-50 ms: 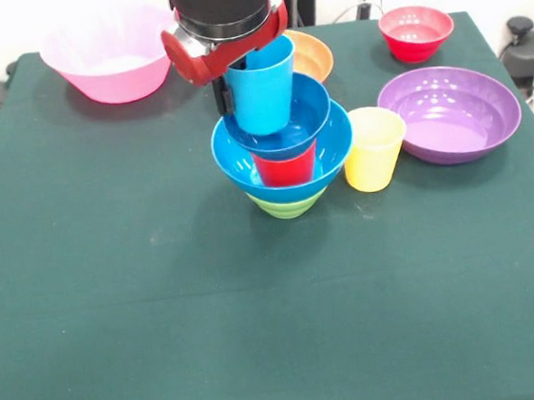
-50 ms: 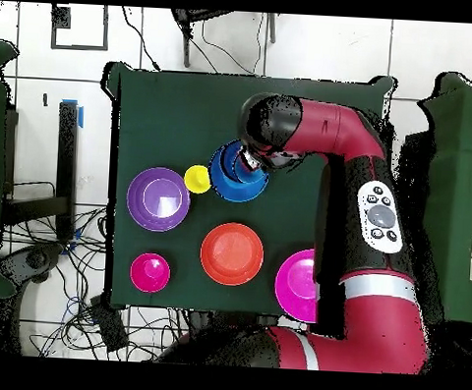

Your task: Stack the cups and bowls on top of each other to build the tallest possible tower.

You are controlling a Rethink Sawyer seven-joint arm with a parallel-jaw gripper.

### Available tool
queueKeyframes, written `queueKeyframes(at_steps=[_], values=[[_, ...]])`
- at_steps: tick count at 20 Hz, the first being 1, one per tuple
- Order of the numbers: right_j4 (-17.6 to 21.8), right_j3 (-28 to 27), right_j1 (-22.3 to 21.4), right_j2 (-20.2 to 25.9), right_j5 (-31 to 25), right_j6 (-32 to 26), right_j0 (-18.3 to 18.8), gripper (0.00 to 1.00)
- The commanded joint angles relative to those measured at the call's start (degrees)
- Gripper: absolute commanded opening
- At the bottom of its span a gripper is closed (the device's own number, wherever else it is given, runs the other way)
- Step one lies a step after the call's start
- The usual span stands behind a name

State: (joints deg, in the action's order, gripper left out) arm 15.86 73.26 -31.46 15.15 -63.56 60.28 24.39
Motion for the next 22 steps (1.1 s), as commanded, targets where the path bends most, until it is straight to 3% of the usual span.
queueKeyframes(at_steps=[1,22], values=[[-0.02,5.55,0.44,6.77,4.77,-5.32,0.84,0.00],[1.36,6.12,0.17,8.58,6.28,-3.79,1.73,0.00]])
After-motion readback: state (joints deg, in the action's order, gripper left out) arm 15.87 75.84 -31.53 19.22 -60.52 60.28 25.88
